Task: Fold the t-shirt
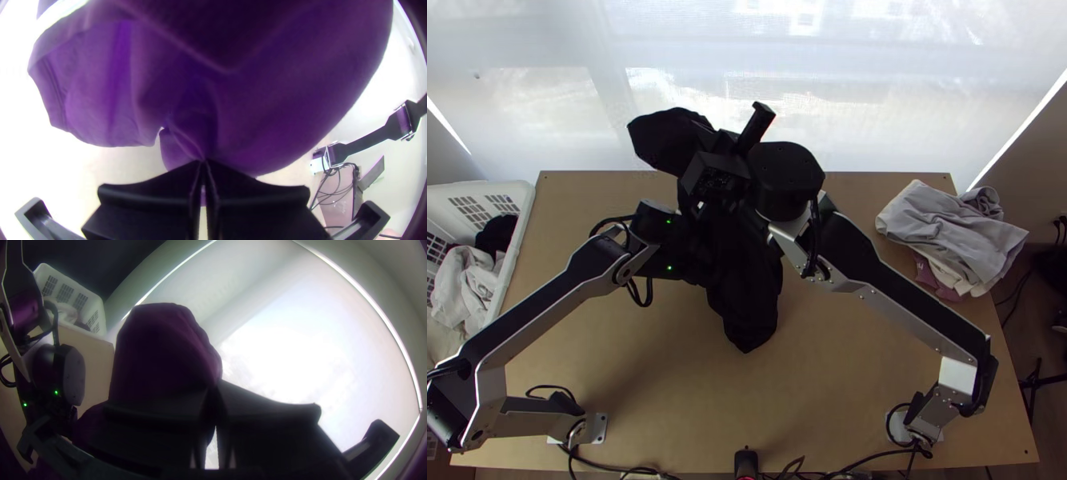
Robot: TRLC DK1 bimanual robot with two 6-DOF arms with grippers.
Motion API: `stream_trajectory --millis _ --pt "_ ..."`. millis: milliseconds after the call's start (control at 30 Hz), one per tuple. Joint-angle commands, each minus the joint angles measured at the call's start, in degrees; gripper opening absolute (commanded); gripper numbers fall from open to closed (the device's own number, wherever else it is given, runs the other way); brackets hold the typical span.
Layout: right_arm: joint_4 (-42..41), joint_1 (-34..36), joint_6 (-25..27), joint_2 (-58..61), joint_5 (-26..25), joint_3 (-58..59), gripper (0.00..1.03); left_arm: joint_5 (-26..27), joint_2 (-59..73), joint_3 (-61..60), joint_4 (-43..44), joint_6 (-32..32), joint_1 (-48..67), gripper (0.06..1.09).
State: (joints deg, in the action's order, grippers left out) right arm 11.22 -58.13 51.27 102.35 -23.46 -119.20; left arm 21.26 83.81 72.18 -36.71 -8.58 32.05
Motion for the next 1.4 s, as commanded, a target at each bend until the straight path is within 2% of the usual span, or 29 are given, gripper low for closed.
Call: stream_trajectory --millis 0,500,767,1367 --pt "0.03 2.49 -0.03 0.57 -0.27 0.19 0.03 0.1 -1.63 0.24 -0.29 0.23 -1.2 0.09" --pt "0.03 9.26 -2.05 -2.41 -0.27 3.18 0.03 0.1 -12.44 -1.78 -6.8 4.62 -11.84 0.09" --pt "0.03 12.25 -2.84 -4.87 -0.27 5.99 0.03 0.1 -16.13 -0.82 -8.82 4.89 -17.81 0.09" --pt "2.49 19.9 -4.24 -24.12 -0.27 23.48 0.03 0.1 -19.56 10.96 -9.43 5.06 -39.17 0.09"
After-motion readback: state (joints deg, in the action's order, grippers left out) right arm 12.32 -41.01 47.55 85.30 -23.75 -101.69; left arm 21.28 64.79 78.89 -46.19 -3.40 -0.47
